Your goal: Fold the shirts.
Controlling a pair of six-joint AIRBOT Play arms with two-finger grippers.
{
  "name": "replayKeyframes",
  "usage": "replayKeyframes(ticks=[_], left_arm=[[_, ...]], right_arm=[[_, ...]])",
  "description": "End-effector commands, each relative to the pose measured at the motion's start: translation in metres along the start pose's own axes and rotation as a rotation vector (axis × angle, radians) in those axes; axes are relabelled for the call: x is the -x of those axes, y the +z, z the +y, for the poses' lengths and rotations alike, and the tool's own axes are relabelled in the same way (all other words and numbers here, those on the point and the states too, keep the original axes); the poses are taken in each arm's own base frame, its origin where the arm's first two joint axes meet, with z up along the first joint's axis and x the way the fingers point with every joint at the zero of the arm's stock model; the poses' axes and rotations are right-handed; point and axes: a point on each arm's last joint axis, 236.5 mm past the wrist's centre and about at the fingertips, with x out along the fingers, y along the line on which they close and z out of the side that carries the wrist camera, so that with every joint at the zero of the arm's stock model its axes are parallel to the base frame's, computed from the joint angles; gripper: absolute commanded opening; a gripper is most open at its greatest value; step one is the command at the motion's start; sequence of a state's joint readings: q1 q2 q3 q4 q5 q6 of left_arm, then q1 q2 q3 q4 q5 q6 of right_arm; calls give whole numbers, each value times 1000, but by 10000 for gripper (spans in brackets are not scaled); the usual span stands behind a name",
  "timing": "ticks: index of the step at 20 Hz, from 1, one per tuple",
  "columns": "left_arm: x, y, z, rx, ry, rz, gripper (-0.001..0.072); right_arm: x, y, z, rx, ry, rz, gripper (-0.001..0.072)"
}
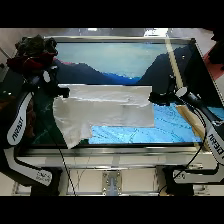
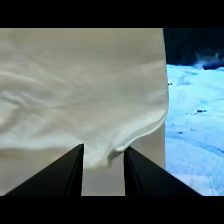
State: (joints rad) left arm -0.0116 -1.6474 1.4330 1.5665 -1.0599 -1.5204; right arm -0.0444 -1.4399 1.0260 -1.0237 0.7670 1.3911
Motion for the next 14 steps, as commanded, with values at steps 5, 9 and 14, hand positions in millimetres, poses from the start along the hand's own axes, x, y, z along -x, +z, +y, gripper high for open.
replayKeyframes(ticks=[5, 9, 14], left_arm=[[163, -8, 37, 68, 67, -302, 600], [108, -154, 25, 336, -60, -27, 599], [55, -249, -39, 535, -266, 255, 599]], right_arm=[[126, 36, -4, 95, -161, -198, 389], [114, -18, -25, -157, -59, -121, 427], [82, -70, -36, -233, -18, -2, 444]])
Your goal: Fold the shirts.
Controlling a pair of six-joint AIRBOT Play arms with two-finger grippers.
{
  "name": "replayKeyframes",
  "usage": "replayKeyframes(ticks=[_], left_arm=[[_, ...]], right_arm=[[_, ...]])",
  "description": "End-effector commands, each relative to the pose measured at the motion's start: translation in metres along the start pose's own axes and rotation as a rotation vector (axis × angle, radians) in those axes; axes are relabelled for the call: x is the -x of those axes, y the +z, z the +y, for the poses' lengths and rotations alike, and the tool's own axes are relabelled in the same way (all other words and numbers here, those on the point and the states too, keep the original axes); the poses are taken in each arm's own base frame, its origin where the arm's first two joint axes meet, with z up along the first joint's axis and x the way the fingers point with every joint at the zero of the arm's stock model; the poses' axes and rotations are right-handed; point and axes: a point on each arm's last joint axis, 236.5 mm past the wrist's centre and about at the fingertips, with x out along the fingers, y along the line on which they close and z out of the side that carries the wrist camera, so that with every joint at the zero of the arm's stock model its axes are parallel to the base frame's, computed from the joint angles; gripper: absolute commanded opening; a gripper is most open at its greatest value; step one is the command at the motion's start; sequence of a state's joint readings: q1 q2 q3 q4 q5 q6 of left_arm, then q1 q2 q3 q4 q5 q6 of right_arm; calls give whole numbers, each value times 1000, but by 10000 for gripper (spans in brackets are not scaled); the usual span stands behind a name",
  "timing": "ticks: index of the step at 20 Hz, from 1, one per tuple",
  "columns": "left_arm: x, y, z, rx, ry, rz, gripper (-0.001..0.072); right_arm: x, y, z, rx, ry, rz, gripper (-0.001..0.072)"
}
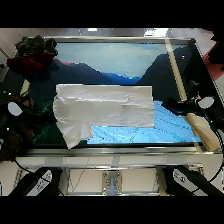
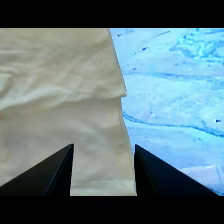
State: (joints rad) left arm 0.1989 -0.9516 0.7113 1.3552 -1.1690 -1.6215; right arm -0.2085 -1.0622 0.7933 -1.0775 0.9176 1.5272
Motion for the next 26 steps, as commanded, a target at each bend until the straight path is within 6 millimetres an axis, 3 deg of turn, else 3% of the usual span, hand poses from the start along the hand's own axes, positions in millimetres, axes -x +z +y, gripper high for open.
replayKeyframes(ticks=[1, 7, 9, 11, 14, 15, 16, 20, 21, 26], left_arm=[[-33, -71, -20, 173, -137, 190, 599], [-57, -77, -25, 332, -171, 207, 598], [-65, -55, -32, 386, -214, 129, 585], [-71, -41, -36, 427, -245, 94, 459], [-77, -34, -35, 452, -251, 76, 443], [-77, -34, -36, 453, -251, 75, 203], [-77, -34, -36, 449, -253, 75, 27], [-74, -33, -45, 416, -292, 76, 19], [-73, -34, -48, 406, -305, 83, 19], [-67, -36, -63, 362, -374, 94, 19]], right_arm=[[-9, -22, -6, -36, 23, 44, 444], [-9, -11, 3, -20, 65, -4, 444], [-8, -9, 4, -24, 70, -13, 444], [-8, -10, 4, -22, 70, -9, 444], [-8, -17, 5, -21, 73, 23, 444], [-8, -24, 5, -17, 71, 50, 443], [-9, -34, 5, -23, 73, 90, 433], [-21, -109, -14, -129, 42, 311, 436], [-28, -118, -19, -180, 39, 311, 436], [-56, -116, -8, -473, 153, 186, 435]])
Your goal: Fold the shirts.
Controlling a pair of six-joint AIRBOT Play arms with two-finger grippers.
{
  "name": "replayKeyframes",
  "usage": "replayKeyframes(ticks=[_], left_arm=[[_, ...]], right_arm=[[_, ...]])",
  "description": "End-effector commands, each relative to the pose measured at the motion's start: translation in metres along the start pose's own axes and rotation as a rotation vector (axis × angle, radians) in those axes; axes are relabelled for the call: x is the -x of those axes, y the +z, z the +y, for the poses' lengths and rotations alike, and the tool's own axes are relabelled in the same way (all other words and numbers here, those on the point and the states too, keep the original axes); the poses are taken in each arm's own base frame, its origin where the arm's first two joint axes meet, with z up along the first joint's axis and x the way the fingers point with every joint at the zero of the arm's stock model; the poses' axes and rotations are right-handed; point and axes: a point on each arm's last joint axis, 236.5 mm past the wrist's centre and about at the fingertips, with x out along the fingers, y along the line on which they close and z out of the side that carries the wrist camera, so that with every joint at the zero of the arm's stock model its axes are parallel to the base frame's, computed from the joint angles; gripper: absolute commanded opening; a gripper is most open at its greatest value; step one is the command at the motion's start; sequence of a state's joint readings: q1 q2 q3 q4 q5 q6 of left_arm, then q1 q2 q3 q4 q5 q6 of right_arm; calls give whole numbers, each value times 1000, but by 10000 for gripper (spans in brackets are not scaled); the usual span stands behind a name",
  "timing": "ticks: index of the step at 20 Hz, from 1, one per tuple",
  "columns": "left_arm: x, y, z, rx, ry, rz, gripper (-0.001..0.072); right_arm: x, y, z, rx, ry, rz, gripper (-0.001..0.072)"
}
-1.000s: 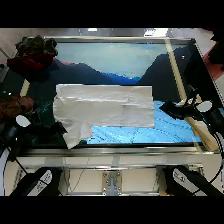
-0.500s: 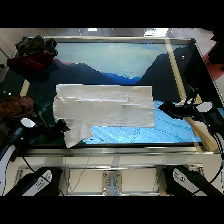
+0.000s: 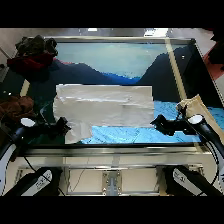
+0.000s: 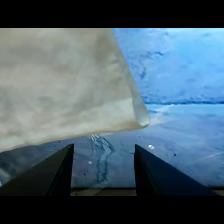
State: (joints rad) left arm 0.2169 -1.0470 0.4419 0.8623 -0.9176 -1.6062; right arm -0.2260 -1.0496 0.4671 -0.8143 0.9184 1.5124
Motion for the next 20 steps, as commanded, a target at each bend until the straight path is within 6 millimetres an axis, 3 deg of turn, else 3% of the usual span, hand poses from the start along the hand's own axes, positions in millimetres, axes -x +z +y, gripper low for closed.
replayKeyframes(ticks=[1, 5, 8, 9, 11, 13, 15, 17, 20], left_arm=[[0, -3, -11, -27, -46, 14, 19], [0, -4, -11, -27, -47, 15, 19], [0, -4, -11, -27, -47, 15, 18], [0, -4, -11, -33, -47, 15, 19], [1, -3, -13, -36, -51, 16, 18], [11, -1, -35, -105, -112, 12, 18], [40, 7, -75, -226, -209, -44, 18], [83, 18, -110, -355, -254, -164, 17], [134, 42, -131, -445, -213, -350, 16]], right_arm=[[-16, 5, -2, -199, 86, -82, 435], [-20, 19, -12, -311, 109, -177, 423], [-17, 35, -14, -358, 121, -248, 169], [-16, 37, -13, -365, 129, -253, 25], [-16, 36, -8, -366, 149, -246, 30], [-8, 33, 17, -256, 219, -225, 29], [14, 36, 48, -165, 287, -233, 28], [46, 44, 74, -12, 302, -299, 27], [92, 61, 87, 175, 188, -408, 27]])
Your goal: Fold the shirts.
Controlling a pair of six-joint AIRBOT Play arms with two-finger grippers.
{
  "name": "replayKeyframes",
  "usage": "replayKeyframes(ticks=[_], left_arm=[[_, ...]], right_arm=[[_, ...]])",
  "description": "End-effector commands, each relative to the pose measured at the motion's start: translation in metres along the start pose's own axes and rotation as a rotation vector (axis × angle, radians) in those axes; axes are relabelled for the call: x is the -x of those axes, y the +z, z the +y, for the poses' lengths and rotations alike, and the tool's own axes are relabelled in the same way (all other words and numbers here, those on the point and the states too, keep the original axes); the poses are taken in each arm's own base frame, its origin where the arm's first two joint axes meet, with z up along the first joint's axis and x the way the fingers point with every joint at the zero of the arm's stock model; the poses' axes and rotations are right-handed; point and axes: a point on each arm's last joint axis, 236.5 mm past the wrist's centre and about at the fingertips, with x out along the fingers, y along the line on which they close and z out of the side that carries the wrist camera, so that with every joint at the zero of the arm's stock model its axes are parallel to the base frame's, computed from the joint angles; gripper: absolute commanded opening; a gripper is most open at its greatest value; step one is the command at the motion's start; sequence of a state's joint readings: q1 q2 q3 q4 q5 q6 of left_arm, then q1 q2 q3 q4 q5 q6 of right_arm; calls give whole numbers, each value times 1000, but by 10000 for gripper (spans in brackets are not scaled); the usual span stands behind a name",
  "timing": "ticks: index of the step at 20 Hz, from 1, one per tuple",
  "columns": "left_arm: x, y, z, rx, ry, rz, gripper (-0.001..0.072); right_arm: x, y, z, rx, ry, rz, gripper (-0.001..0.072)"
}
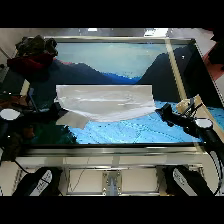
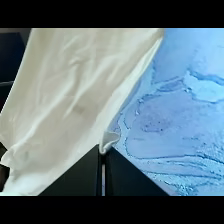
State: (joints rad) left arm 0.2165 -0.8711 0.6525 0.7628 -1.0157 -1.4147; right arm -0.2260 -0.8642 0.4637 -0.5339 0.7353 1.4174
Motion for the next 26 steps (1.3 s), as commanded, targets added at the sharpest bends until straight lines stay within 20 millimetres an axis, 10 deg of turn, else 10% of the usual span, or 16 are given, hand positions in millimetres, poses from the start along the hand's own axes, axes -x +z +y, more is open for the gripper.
replayKeyframes(ticks=[1, 6, 13, 18, 22, 24, 26], left_arm=[[42, 43, -31, -123, 22, -167, 16], [4, 85, -40, -300, 138, -193, 15], [-110, 125, 23, -271, 360, -34, 15], [-134, 142, 60, -279, 478, -15, 15], [-139, 140, 55, -258, 450, -11, 25], [-139, 147, 35, -267, 395, -26, 314], [-130, 163, 6, -316, 341, -58, 508]], right_arm=[[33, 33, 27, 234, -70, -88, 26], [18, 101, 49, 296, -86, -210, 25], [-107, 151, 45, 329, -133, -144, 25], [-163, 151, 5, 286, -184, -42, 25], [-170, 136, -13, 319, -227, 38, 27], [-163, 134, -17, 383, -259, 88, 52], [-148, 144, -7, 449, -276, 121, 359]])
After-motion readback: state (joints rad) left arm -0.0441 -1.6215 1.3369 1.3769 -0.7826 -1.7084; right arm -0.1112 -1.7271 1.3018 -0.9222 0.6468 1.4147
